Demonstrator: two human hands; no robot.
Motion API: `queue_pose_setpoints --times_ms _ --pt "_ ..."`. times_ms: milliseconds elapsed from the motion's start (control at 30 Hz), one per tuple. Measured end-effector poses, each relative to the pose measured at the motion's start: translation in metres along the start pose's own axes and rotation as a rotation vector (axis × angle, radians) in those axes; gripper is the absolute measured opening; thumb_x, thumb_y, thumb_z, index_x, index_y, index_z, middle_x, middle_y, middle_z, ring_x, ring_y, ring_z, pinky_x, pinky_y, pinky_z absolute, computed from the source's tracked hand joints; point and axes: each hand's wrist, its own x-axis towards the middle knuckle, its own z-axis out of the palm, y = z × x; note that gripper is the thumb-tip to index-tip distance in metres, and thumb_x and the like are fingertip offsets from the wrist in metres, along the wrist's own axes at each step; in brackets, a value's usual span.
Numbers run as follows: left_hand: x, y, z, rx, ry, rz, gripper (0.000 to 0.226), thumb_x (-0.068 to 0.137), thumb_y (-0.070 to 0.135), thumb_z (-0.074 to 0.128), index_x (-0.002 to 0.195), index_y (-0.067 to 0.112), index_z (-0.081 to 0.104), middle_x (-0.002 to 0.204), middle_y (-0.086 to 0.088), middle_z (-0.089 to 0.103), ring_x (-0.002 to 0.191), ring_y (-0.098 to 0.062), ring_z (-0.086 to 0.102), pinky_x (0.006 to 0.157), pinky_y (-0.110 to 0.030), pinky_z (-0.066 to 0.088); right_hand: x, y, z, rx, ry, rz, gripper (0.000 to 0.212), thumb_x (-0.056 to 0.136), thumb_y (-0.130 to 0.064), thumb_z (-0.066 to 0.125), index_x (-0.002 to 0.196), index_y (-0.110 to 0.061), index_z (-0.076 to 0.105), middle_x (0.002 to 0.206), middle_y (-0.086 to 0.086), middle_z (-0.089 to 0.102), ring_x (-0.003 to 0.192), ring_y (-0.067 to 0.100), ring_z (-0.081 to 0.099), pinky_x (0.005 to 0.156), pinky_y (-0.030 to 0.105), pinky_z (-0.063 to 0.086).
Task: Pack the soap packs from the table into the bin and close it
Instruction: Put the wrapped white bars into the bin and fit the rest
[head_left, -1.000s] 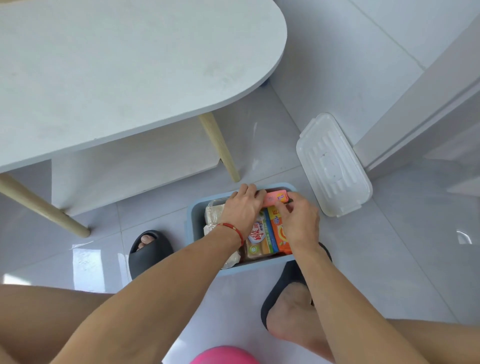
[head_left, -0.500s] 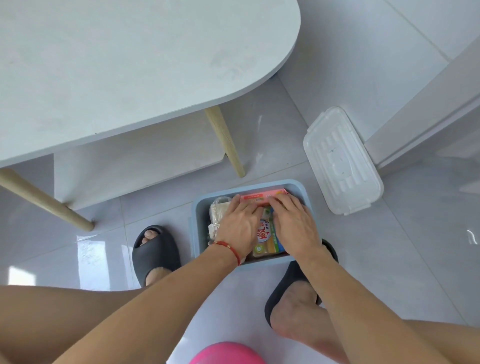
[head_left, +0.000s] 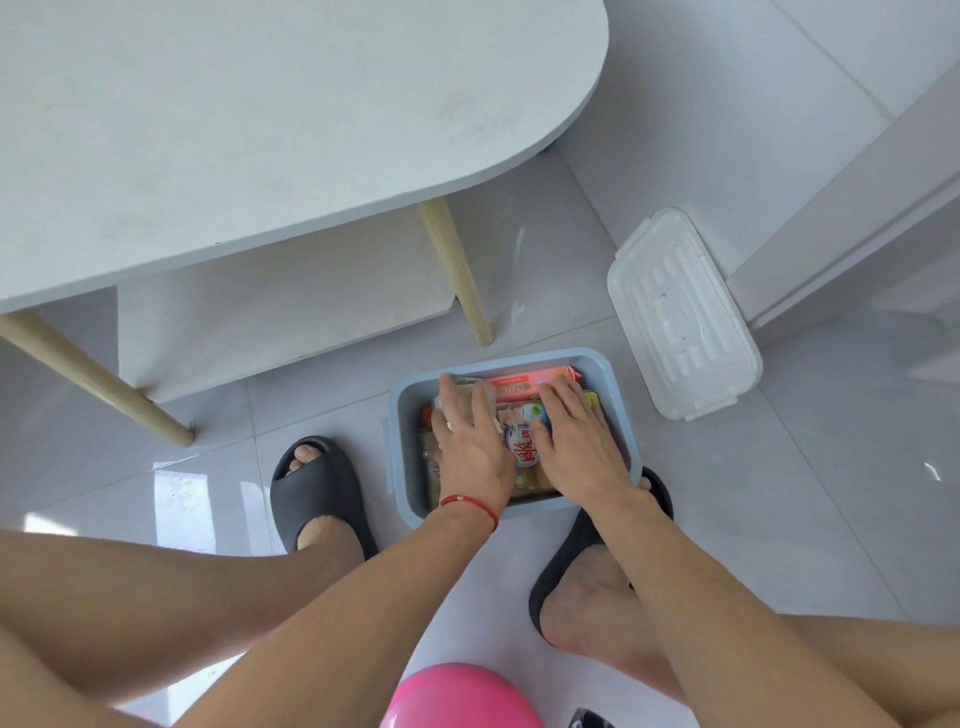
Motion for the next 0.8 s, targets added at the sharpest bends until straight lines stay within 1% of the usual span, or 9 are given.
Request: queue_pose_setpoints --times_ms 167,267,400,467,533,600,667,733,800 --pt "-0.007 -0.004 -0.006 0.034 0.037 0.058 0.075 0.089 0.016 0.064 0.153 0.024 0.026 0.165 -0.005 -0.003 0.146 -0.040 0.022 0.102 -0.059 0.048 -0.010 -0.001 -0.004 -0.005 -0.023 0.008 0.056 0.108 -0.035 0.041 0.159 -0.018 0.028 0.172 0.000 0.008 0.158 0.020 0.006 0.126 0.041 0.007" --pt "-0.014 -0.005 -0.006 0.197 0.055 0.058 0.073 0.094 0.010 0.057 0.155 0.021 0.019 0.165 -0.013 -0.008 0.146 -0.048 0.017 0.104 -0.066 0.042 -0.013 -0.013 -0.008 0.021 0.054 -0.028 0.049 0.104 -0.029 0.049 0.151 -0.018 0.044 0.165 0.002 0.031 0.154 0.021 0.021 0.126 0.044 0.020" --pt "-0.014 0.014 0.000 0.325 0.045 0.004 0.066 0.102 0.010 0.039 0.158 0.014 0.004 0.163 -0.023 -0.011 0.146 -0.053 0.007 0.108 -0.069 0.030 -0.012 -0.039 -0.011 0.342 0.105 -0.019 0.026 0.102 -0.020 0.052 0.122 -0.024 0.068 0.121 -0.003 0.069 0.112 0.016 0.061 0.098 0.032 0.050" --pt "-0.011 0.022 0.001 0.258 -0.030 -0.047 0.074 0.100 0.015 0.047 0.158 0.017 0.001 0.163 -0.023 -0.012 0.149 -0.048 0.003 0.112 -0.068 0.022 -0.009 -0.047 -0.015 0.530 0.005 0.089 0.027 0.104 -0.024 0.046 0.112 -0.025 0.071 0.107 -0.005 0.072 0.098 0.013 0.065 0.081 0.026 0.048" --pt "-0.010 0.022 -0.001 0.032 -0.061 -0.082 0.086 0.093 0.018 0.061 0.157 0.018 0.003 0.163 -0.022 -0.009 0.152 -0.039 -0.002 0.117 -0.066 0.013 -0.009 -0.048 -0.018 0.538 -0.068 0.132 0.029 0.104 -0.029 0.042 0.103 -0.026 0.070 0.100 -0.006 0.069 0.092 0.013 0.063 0.074 0.026 0.044" --pt "-0.014 0.015 -0.011 -0.265 -0.006 -0.056 0.081 0.091 0.020 0.060 0.155 0.011 0.012 0.163 -0.020 0.009 0.152 -0.034 0.007 0.120 -0.058 0.015 -0.008 -0.050 -0.018 0.477 -0.088 0.110 0.028 0.105 -0.030 0.044 0.107 -0.024 0.071 0.103 -0.004 0.070 0.092 0.014 0.062 0.077 0.030 0.044" --pt "-0.016 -0.002 -0.028 -0.449 0.083 -0.066 0.065 0.089 0.015 0.058 0.147 0.002 0.029 0.150 -0.021 0.038 0.142 -0.035 0.034 0.116 -0.047 0.032 -0.006 -0.055 -0.018 0.412 -0.094 0.058 0.026 0.103 -0.028 0.053 0.121 -0.021 0.070 0.114 -0.001 0.071 0.101 0.014 0.062 0.087 0.031 0.049" --pt "-0.009 -0.023 -0.042 -0.334 0.087 -0.085 0.048 0.087 0.008 0.057 0.131 -0.004 0.044 0.134 -0.024 0.053 0.126 -0.039 0.049 0.103 -0.038 0.041 -0.004 -0.064 -0.015 0.334 -0.109 0.020 0.032 0.099 -0.028 0.060 0.129 -0.016 0.065 0.122 0.003 0.068 0.113 0.020 0.063 0.096 0.038 0.053" --pt "0.001 -0.036 -0.050 -0.102 -0.061 -0.050 0.047 0.088 0.005 0.054 0.132 -0.007 0.043 0.142 -0.026 0.045 0.129 -0.039 0.046 0.106 -0.036 0.039 -0.007 -0.078 -0.008 0.245 -0.129 0.015 0.047 0.098 -0.027 0.063 0.142 -0.013 0.055 0.133 0.010 0.060 0.125 0.028 0.055 0.104 0.043 0.048"
